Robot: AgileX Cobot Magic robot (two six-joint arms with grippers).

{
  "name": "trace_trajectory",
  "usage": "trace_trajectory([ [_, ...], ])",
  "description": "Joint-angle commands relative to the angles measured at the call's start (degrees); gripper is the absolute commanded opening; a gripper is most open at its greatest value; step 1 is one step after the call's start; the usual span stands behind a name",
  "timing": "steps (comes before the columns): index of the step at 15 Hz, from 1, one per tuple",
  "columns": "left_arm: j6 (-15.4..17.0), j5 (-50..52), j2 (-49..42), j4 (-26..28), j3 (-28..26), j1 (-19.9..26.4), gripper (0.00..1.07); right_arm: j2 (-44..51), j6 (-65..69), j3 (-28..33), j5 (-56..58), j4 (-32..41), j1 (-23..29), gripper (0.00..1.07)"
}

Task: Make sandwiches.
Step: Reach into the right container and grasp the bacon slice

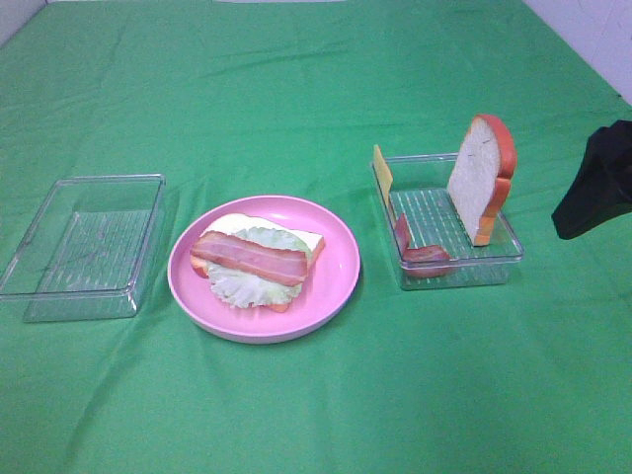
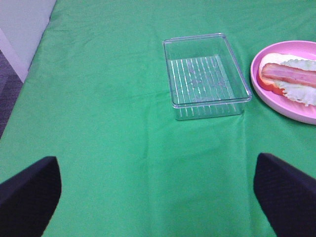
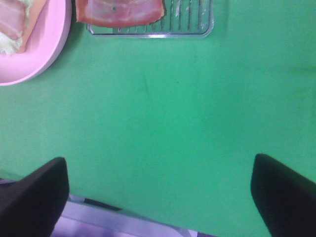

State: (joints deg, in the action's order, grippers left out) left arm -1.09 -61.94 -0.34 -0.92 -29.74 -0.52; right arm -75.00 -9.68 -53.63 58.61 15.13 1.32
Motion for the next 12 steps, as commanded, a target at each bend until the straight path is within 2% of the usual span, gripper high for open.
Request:
trace_trajectory([
  [1, 0.29, 0.34, -0.8, -0.11, 0.06, 0.06, 1.0, -3.72, -0.34, -3.04, 4.18, 0.97, 0.17, 0.95],
  [3, 0.29, 0.34, -0.8, -0.11, 0.06, 0.06, 1.0, -6.93, 1.26, -5.61, 5.84, 0.34, 1.15, 0.95],
  [4, 0.29, 0.34, -0.8, -0.11, 0.06, 0.06, 1.0, -8.08, 2.75, -6.36, 5.79, -1.6, 3.32, 0.95],
  [8, 0.29, 0.34, -0.8, -0.11, 0.06, 0.06, 1.0, -15.13, 15.01, -11.46, 4.47, -9.68, 15.99, 0.95],
  [11, 0.29, 0.34, -0.8, -0.11, 0.06, 0.06, 1.0, -22.75, 19.71, -18.79, 3.78, -12.32, 22.23, 0.95],
  [12, 0.29, 0.34, -0.8, -0.11, 0.06, 0.06, 1.0, -28.19, 21.03, -24.64, 3.72, -12.09, 23.55, 0.95],
])
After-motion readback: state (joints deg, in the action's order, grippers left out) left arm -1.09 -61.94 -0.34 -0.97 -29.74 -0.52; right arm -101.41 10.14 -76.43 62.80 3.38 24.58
